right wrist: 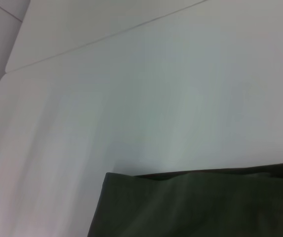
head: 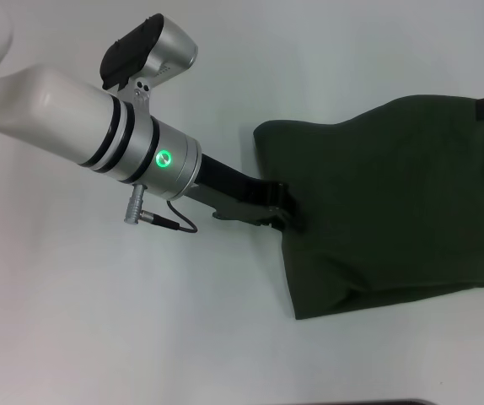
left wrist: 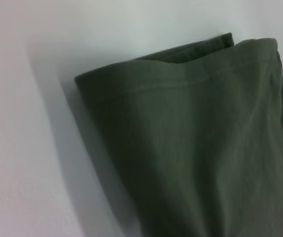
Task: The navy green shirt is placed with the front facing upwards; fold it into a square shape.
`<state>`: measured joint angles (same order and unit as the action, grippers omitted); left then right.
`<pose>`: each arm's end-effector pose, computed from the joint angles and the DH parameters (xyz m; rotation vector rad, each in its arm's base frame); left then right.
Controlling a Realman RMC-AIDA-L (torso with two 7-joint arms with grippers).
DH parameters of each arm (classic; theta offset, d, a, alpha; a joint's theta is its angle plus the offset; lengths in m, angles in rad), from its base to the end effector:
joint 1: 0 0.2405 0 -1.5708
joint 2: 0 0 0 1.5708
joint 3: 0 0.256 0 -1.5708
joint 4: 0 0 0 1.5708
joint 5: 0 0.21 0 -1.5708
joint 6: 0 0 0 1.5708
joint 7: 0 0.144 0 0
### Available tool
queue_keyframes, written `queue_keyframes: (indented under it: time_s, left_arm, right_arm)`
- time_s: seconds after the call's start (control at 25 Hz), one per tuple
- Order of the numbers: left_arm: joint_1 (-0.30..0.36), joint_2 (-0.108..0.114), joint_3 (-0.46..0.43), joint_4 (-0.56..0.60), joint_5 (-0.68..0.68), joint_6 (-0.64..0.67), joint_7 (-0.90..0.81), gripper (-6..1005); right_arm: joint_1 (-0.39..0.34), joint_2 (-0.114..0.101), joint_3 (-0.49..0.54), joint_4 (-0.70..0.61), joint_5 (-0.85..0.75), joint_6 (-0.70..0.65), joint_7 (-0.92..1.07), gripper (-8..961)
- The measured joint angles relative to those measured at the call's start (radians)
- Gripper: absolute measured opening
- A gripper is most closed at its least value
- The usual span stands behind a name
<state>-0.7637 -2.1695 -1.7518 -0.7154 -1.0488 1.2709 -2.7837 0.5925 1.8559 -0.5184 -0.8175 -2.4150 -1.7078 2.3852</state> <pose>-0.1616 0.3395 -0.1165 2.4984 1.8454 -0.0126 0.3075 0.3456 0.1199 -2.2461 1.7688 0.2948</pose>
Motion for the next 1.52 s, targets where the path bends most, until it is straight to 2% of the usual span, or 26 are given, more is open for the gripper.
queue_keyframes:
  time_s: [0.36,0.48,0.76,0.96,1.08,1.24,1.52]
  left_arm:
    - [0.0,-0.003,-0.001,0.008,-0.017,-0.005,-0.002,171]
    - [0.01,0.003,-0.011,0.007,-0.034,0.016,0.004,115]
    - [0.078,0.055,-0.119,-0.015,-0.016,0.084,0.021,50]
    - [0.102,0.119,-0.161,-0.013,-0.005,0.113,0.022,48]
    - [0.121,0.146,-0.196,-0.026,0.011,0.14,0.022,48]
    - [0.15,0.165,-0.277,-0.053,0.067,0.188,0.021,47]
    - [0.182,0.172,-0.37,-0.091,0.143,0.228,0.031,45]
  right_arm:
    - [0.004,0.0,0.001,0.0,0.0,-0.001,0.0,417]
    - [0.004,0.0,0.002,0.0,0.0,-0.001,0.001,417]
    - [-0.001,0.001,0.002,0.0,0.0,0.0,0.001,417]
    - [0.002,0.004,0.002,0.001,-0.001,-0.001,0.005,417]
    - [0.003,0.005,0.002,0.001,-0.001,-0.001,0.008,417]
    - [0.003,0.004,0.002,0.004,-0.001,-0.003,0.011,417]
    - [0.005,-0.001,0.001,0.012,-0.001,0.001,0.013,417]
